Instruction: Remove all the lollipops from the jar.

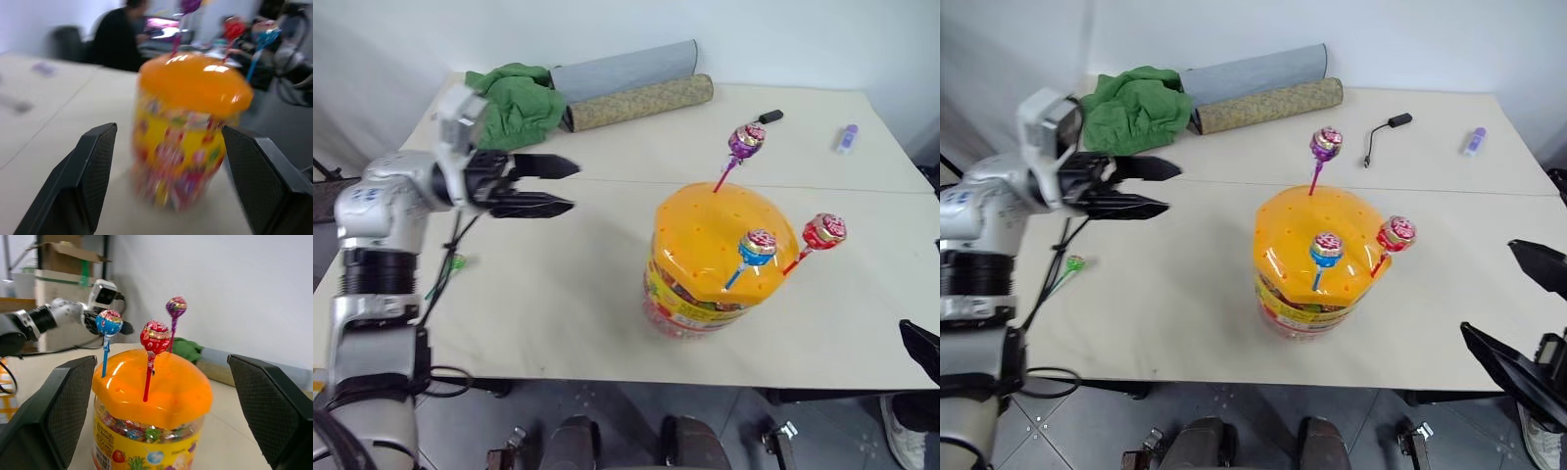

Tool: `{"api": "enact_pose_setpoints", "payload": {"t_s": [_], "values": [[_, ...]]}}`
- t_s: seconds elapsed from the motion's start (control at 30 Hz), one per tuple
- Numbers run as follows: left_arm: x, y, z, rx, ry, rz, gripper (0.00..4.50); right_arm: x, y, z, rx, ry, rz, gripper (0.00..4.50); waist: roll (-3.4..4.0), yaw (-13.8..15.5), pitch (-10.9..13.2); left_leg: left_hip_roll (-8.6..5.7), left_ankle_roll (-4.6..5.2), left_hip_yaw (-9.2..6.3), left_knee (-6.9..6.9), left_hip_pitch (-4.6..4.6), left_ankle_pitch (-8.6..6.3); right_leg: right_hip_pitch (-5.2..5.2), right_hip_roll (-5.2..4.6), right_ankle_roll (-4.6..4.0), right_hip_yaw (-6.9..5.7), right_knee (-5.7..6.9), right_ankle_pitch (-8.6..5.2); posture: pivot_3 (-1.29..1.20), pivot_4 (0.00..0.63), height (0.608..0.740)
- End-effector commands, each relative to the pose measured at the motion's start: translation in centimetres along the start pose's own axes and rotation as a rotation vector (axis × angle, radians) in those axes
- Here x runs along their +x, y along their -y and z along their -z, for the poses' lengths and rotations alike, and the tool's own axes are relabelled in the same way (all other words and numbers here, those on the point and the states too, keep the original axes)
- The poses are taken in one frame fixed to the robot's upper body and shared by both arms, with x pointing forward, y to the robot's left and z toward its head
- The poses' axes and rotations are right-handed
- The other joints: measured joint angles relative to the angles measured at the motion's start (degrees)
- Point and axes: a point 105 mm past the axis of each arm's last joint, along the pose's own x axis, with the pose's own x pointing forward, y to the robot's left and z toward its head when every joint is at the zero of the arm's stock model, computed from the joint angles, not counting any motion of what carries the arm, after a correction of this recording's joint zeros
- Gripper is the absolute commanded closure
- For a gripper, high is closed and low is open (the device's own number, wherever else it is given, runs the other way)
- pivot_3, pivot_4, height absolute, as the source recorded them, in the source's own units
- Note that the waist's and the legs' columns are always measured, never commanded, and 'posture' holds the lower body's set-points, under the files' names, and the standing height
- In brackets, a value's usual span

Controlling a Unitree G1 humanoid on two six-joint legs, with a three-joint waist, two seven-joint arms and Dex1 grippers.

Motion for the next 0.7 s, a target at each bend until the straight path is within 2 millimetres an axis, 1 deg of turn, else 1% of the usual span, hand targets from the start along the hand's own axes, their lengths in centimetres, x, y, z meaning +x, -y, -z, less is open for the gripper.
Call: {"api": "enact_pose_setpoints", "payload": {"t_s": [0.03, 0.07, 0.13, 0.23, 0.3, 0.37, 0.47, 0.57, 0.63, 0.7], "values": [[4.4, -0.6, -1.5, 0.072, 0.025, 0.098, 0.86, -0.7, -0.8, -1.2, -0.044, -0.004, 0.044, 0.00, 0.02, -0.2, 0.0, 0.00, 0.00, -0.01, -0.03, 0.00, 0.00, 0.00, 0.01, 0.00, -0.01, 0.01, 0.00, 0.00, 0.150, 0.740], [5.7, -0.6, -2.0, 0.096, 0.043, 0.134, 0.86, -1.0, -1.0, -1.2, -0.043, -0.012, 0.059, 0.00, 0.02, -0.1, 0.0, 0.00, 0.00, -0.06, -0.02, -0.02, 0.00, 0.00, 0.01, 0.00, -0.04, 0.02, 0.00, 0.00, 0.150, 0.740], [7.3, -0.5, -2.8, 0.083, 0.084, 0.181, 0.86, -1.3, -1.6, -1.1, -0.040, -0.031, 0.076, 0.00, 0.02, 0.0, 0.0, -0.03, 0.04, -0.06, 0.04, -0.09, -0.02, 0.00, -0.01, 0.01, -0.03, -0.05, 0.01, 0.00, 0.150, 0.740], [8.4, 0.0, -3.5, 0.054, 0.114, 0.247, 0.86, -1.6, -2.0, -1.0, -0.037, -0.037, 0.102, 0.00, 0.05, -0.7, 0.0, 0.00, 0.06, -0.04, 0.00, -0.06, -0.03, -0.01, 0.01, 0.01, -0.01, -0.07, 0.01, 0.00, 0.150, 0.740], [9.1, 0.5, -3.5, 0.030, 0.108, 0.289, 0.86, -1.7, -2.1, -0.8, -0.032, -0.038, 0.114, 0.00, 0.12, -0.8, 0.0, 0.01, 0.05, -0.01, -0.07, 0.02, -0.03, -0.01, 0.02, 0.00, 0.03, -0.07, 0.00, 0.00, 0.150, 0.740], [10.3, 0.6, -3.3, 0.023, 0.088, 0.302, 0.86, -1.9, -2.2, -0.7, -0.030, -0.036, 0.126, 0.00, 0.16, -0.5, 0.0, 0.01, 0.05, -0.03, -0.07, 0.01, -0.03, -0.01, 0.02, 0.00, 0.03, -0.06, 0.00, 0.00, 0.150, 0.740], [11.7, 0.4, -3.6, 0.009, 0.101, 0.299, 0.86, -2.1, -2.1, -0.6, -0.026, -0.033, 0.136, 0.00, 0.13, 0.0, 0.0, -0.02, 0.08, -0.06, 0.05, -0.10, -0.04, 0.00, 0.00, 0.01, 0.04, -0.12, 0.00, 0.00, 0.150, 0.740], [12.5, 0.3, -3.8, 0.007, 0.096, 0.294, 1.45, -2.2, -2.2, -0.5, -0.023, -0.038, 0.139, 0.00, 0.13, 0.3, 0.0, -0.04, 0.10, -0.14, 0.15, -0.18, -0.06, 0.02, 0.00, 0.01, 0.03, -0.15, 0.00, 0.00, 0.150, 0.740], [13.7, -0.2, -3.6, -0.002, 0.072, 0.255, 2.08, -2.1, -2.3, -0.3, -0.024, -0.033, 0.146, 0.00, 0.13, 0.3, 0.0, -0.04, 0.10, -0.14, 0.14, -0.17, -0.06, 0.02, 0.01, 0.01, 0.03, -0.15, 0.00, 0.00, 0.150, 0.740], [14.4, -0.4, -3.7, -0.007, 0.065, 0.234, 2.73, -2.0, -2.4, -0.2, -0.023, -0.030, 0.150, 0.00, 0.13, 0.3, 0.0, -0.04, 0.10, -0.14, 0.14, -0.17, -0.06, 0.02, 0.01, 0.01, 0.03, -0.15, 0.00, 0.00, 0.150, 0.740]]}}
